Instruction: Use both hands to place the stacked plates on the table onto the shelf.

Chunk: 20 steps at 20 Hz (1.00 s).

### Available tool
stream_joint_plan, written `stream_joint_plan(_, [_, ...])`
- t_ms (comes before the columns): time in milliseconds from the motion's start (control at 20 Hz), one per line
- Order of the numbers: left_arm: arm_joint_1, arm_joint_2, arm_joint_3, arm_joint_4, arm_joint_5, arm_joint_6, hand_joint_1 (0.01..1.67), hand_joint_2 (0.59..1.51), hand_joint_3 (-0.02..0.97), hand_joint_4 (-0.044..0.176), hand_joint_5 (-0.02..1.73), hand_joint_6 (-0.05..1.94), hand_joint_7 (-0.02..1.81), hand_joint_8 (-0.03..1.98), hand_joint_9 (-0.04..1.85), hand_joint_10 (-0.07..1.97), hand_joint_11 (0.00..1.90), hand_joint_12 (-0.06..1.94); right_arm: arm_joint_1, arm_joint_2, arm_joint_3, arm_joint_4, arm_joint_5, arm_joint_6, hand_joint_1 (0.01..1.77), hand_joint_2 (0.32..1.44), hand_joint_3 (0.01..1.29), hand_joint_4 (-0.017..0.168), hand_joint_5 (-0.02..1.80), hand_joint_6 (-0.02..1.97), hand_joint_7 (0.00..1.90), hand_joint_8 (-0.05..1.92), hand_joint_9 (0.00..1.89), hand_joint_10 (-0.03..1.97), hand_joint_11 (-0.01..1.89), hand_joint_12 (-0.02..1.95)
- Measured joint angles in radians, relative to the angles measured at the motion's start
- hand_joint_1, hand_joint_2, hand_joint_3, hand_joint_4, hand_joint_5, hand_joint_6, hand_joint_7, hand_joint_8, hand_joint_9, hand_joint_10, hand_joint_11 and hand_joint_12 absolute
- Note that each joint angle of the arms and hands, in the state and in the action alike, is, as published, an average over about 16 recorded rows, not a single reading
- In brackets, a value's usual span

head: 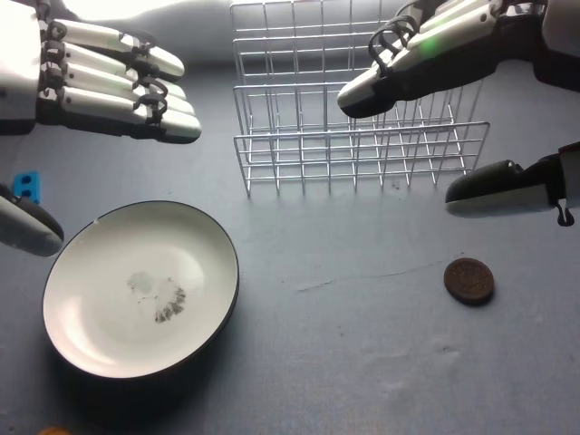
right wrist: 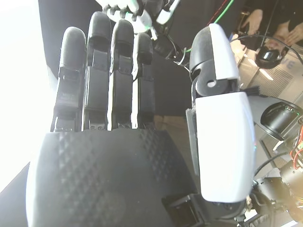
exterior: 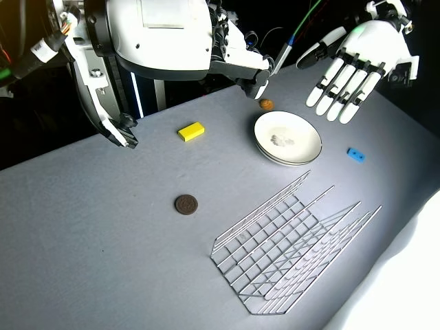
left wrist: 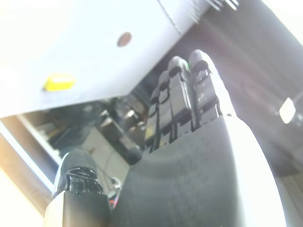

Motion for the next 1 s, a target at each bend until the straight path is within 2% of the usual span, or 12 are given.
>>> stream_joint_plan(400, [-0.002,-0.006,0.016,0.041,-0.032,0.008,0.04,1.047,0.077,-0.001,0.04,-0.01,0.06,0.01,0.07,0.0,0.02,0.05,-0.007,-0.004,0.001,-0.04,0.018,0.017,0.27,1.01,0.04,-0.006,0.16,0.04,0.19,0.03,0.18,0.02,0.05,0.36])
stream_joint_plan(600, [-0.006,-0.01,0.033,0.085,-0.063,0.018,0.03,1.022,0.08,0.003,0.02,-0.01,0.02,0.01,0.02,0.02,0.02,0.01,-0.014,-0.012,0.004,-0.075,0.027,0.029,0.18,0.96,0.03,-0.006,0.03,0.04,0.04,0.03,0.03,0.02,0.02,0.07])
stream_joint_plan(750, [-0.011,-0.013,0.046,0.13,-0.089,0.029,0.03,1.019,0.065,0.004,0.02,-0.01,0.02,0.01,0.02,0.02,0.02,0.01,-0.019,-0.022,0.01,-0.101,0.03,0.041,0.33,0.93,0.02,-0.006,0.02,0.04,0.02,0.02,0.02,0.02,0.02,0.0])
stream_joint_plan(1000, [-0.01,-0.018,0.086,0.202,-0.141,0.059,0.03,1.018,0.062,0.004,0.02,-0.01,0.02,0.01,0.02,0.02,0.02,0.0,-0.027,-0.045,0.023,-0.136,0.021,0.056,0.71,0.92,0.02,-0.005,0.02,0.04,0.02,0.02,0.02,0.02,0.02,0.0])
